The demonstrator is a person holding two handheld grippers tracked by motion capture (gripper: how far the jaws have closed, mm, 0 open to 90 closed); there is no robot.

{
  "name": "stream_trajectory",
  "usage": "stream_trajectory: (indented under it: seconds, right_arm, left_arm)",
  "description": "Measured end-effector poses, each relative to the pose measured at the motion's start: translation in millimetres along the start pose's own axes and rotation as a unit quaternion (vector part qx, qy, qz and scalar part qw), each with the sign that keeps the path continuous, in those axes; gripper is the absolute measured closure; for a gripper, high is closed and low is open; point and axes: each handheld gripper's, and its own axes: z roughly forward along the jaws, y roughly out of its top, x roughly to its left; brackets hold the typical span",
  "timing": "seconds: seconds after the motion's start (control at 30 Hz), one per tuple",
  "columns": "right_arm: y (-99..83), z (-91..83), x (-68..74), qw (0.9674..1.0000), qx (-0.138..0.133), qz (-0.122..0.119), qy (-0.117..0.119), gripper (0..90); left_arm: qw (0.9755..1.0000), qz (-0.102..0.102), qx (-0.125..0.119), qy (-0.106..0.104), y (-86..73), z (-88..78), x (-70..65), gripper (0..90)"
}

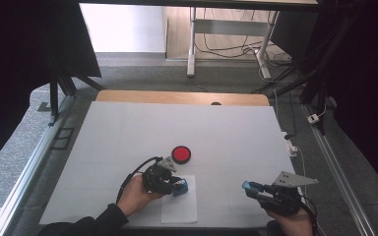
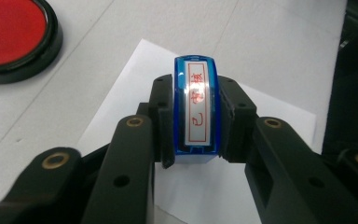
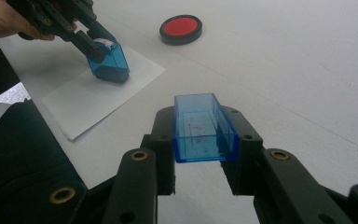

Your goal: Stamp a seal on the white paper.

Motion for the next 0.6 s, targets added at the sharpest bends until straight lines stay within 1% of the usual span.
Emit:
stream_trajectory:
  seconds: [0.07,0.13,0.33,0.43,0.5,0.6]
  right_arm:
    - [0.1,-0.3,-0.1,1.0,0.001,-0.001,0.0,68.5]
    - [0.1,-0.3,-0.1,1.0,0.001,-0.001,0.0,68.5]
    - [0.0,0.1,0.0,1.0,0.0,0.0,0.0,68.5]
    - [0.0,0.0,0.0,1.0,0.0,0.0,0.0,68.5]
    - [0.0,0.0,-0.1,1.0,0.0,0.0,0.0,68.5]
    - [0.0,0.1,-0.1,1.0,0.0,0.0,0.0,68.5]
  left_arm:
    - [1.0,0.005,-0.005,0.001,1.3,-3.8,-0.4,70.1]
    - [0.9999,0.005,-0.012,0.001,2.0,-7.1,-1.0,70.1]
    - [0.9995,0.001,-0.031,-0.007,2.6,-16.7,-1.9,70.1]
    - [0.9991,0.006,-0.04,-0.01,3.1,-22.6,-1.9,70.1]
    - [0.9988,0.004,-0.047,-0.012,3.5,-25.7,-2.6,70.1]
    - [0.9985,0.008,-0.052,-0.014,3.9,-30.3,-2.7,70.1]
